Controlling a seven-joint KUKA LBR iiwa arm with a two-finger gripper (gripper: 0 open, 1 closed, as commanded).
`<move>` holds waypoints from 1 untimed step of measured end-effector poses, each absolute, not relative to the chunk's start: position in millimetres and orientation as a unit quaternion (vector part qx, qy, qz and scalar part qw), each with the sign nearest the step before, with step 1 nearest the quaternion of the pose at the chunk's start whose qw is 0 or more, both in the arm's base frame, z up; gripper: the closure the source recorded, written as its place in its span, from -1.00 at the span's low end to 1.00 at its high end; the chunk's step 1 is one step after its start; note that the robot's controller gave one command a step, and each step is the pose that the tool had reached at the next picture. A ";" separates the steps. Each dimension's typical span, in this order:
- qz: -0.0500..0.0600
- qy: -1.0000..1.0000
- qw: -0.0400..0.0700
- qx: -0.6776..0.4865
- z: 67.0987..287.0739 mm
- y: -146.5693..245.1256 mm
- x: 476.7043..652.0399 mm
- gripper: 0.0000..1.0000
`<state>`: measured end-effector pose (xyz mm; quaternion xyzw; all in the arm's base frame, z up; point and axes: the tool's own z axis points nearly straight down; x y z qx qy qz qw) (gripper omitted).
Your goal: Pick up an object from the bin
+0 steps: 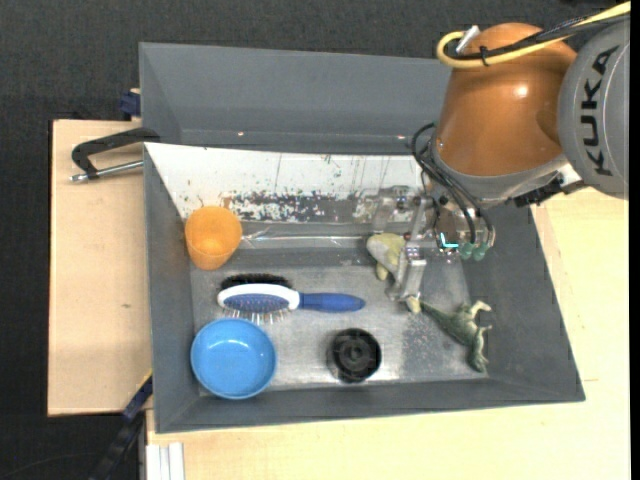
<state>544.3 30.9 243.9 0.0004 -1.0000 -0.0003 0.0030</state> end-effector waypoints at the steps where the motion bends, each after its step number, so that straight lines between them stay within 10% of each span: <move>1: -0.001 -0.987 0.003 0.159 129.0 33.1 513.1 -1.00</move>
Offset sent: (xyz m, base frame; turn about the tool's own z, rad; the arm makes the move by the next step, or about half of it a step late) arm -0.0303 0.0012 -0.1130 -0.3191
